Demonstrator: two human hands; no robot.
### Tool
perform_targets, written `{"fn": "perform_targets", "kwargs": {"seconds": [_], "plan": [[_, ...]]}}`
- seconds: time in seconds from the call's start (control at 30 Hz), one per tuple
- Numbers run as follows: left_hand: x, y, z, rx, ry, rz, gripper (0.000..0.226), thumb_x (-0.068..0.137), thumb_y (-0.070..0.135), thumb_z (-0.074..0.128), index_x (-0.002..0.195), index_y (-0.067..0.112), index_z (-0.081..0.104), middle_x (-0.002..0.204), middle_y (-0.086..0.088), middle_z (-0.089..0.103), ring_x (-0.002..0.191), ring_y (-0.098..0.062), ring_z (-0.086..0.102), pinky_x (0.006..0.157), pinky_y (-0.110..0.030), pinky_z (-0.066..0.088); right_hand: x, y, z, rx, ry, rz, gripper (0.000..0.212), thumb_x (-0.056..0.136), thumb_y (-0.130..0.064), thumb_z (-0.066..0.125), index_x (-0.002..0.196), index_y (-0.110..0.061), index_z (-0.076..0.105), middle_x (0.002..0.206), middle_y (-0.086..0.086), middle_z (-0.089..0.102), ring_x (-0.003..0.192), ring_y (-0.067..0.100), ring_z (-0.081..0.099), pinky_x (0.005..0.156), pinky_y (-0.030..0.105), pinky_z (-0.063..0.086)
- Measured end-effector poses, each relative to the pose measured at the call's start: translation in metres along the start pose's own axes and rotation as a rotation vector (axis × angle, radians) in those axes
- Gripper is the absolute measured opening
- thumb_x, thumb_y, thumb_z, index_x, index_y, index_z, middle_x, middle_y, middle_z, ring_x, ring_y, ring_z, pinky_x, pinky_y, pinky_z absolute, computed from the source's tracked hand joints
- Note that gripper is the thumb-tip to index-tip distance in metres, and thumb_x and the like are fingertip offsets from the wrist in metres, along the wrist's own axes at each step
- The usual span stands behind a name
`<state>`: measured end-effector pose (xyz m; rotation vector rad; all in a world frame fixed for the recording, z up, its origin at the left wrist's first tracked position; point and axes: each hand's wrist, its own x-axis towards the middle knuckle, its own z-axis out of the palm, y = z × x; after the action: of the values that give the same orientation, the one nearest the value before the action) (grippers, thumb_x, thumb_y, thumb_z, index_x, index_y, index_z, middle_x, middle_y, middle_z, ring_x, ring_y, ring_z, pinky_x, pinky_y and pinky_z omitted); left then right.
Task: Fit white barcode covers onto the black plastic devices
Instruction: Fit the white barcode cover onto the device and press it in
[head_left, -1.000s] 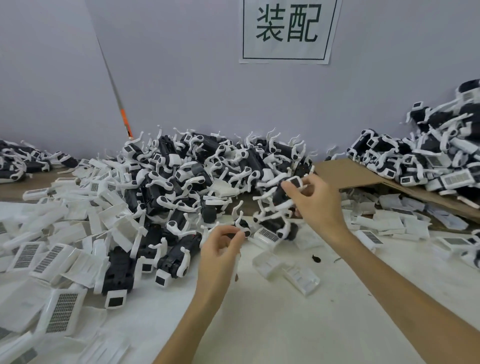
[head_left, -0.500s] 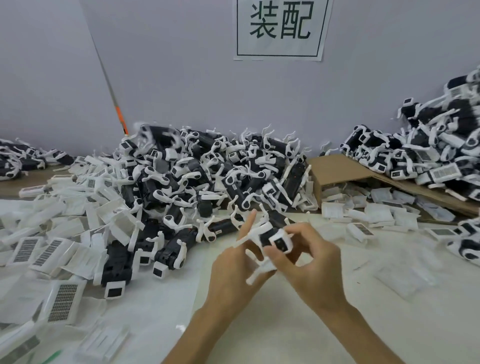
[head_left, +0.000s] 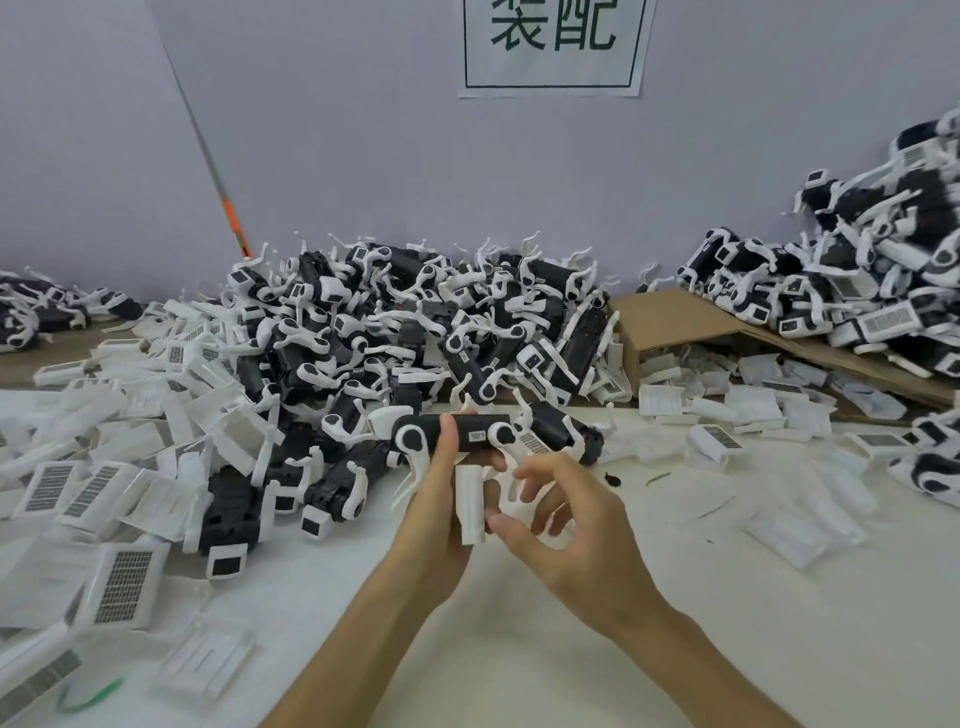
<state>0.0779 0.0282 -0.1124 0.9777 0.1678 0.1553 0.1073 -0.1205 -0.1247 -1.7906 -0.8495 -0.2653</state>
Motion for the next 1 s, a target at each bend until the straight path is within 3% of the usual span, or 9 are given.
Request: {"fn": "perform_targets", "kwargs": {"seconds": [0.17,0.3,0.4,0.5,0.57,0.63,0.73,0.8,1.0], "plan": [[0.001,-0.003,0.001,0.064,-0.06,-0.002,0.061,0.081,0.078,0.048,0.076,0.025,0.076,0.071,0.005,0.064,0.063,-0.014,0.066,0.056,-0.029,0.055,-0.002,-0.008,0.012,0.187,-0.06,0.175,0.022,0.079,-0.055,0.068,0.096,-0.043,0.061,0.081,-0.008,0.068,0.058,0.018,0.063,0.057,0.034,0.055],[0.0,-0.007,0.002,0.181,-0.054,-0.004,0.064,0.069,0.084,0.051,0.084,0.03,0.081,0.081,0.004,0.074,0.074,-0.015,0.072,0.052,-0.025,0.051,-0.003,-0.007,0.014,0.21,-0.091,0.237,0.011,0.095,-0.04,0.066,0.101,-0.047,0.06,0.093,-0.014,0.073,0.074,0.009,0.072,0.062,0.014,0.049],[0.001,-0.009,0.001,0.217,-0.015,0.022,0.062,0.065,0.085,0.052,0.089,0.036,0.08,0.089,0.007,0.077,0.082,-0.014,0.074,0.063,-0.024,0.055,-0.004,-0.006,0.016,0.263,-0.107,0.285,0.018,0.096,-0.031,0.066,0.103,-0.046,0.06,0.099,-0.014,0.075,0.087,0.008,0.074,0.071,0.016,0.051],[0.003,-0.01,0.0,0.176,0.009,0.051,0.058,0.062,0.084,0.057,0.078,0.033,0.078,0.078,0.008,0.07,0.077,-0.015,0.071,0.076,-0.034,0.054,-0.002,-0.008,0.012,0.326,-0.152,0.277,0.023,0.089,-0.027,0.076,0.104,-0.04,0.064,0.102,-0.009,0.074,0.089,0.013,0.073,0.075,0.021,0.053],[0.003,-0.006,0.0,0.135,0.01,0.077,0.064,0.068,0.081,0.058,0.09,0.023,0.077,0.079,0.002,0.066,0.079,-0.017,0.071,0.076,-0.034,0.057,0.0,-0.012,0.006,0.317,-0.18,0.201,0.027,0.082,-0.032,0.079,0.106,-0.036,0.067,0.102,-0.006,0.073,0.09,0.015,0.071,0.076,0.023,0.055],[0.005,-0.003,-0.002,0.112,-0.009,0.1,0.076,0.08,0.076,0.05,0.112,0.01,0.069,0.091,-0.01,0.066,0.085,-0.023,0.069,0.086,-0.04,0.054,0.002,-0.017,-0.002,0.33,-0.113,0.094,0.028,0.08,-0.038,0.076,0.108,-0.036,0.069,0.102,-0.005,0.073,0.093,0.016,0.069,0.076,0.022,0.054],[0.006,0.0,-0.001,0.055,-0.075,0.099,0.065,0.085,0.073,0.043,0.105,0.017,0.07,0.073,-0.005,0.053,0.054,-0.015,0.038,0.068,-0.031,0.037,0.009,-0.018,-0.017,0.329,0.173,-0.007,0.024,0.084,-0.04,0.07,0.108,-0.039,0.071,0.104,-0.008,0.073,0.093,0.014,0.068,0.074,0.018,0.052],[0.006,-0.001,0.002,0.1,-0.144,0.06,0.06,0.087,0.074,0.039,0.097,0.027,0.075,0.066,0.002,0.051,0.055,-0.015,0.025,0.057,-0.025,0.032,0.015,-0.013,-0.026,0.298,0.291,0.01,0.023,0.086,-0.04,0.069,0.108,-0.037,0.072,0.106,-0.009,0.073,0.095,0.014,0.068,0.074,0.02,0.053],[0.001,-0.012,0.006,0.366,-0.364,0.023,0.072,0.085,0.077,0.04,0.116,0.016,0.062,0.072,-0.011,0.059,0.05,-0.016,0.036,0.05,-0.022,0.035,0.016,-0.004,-0.029,0.231,0.28,0.077,0.017,0.087,-0.036,0.069,0.104,-0.034,0.072,0.102,-0.012,0.074,0.099,0.015,0.069,0.076,0.028,0.056]]}}
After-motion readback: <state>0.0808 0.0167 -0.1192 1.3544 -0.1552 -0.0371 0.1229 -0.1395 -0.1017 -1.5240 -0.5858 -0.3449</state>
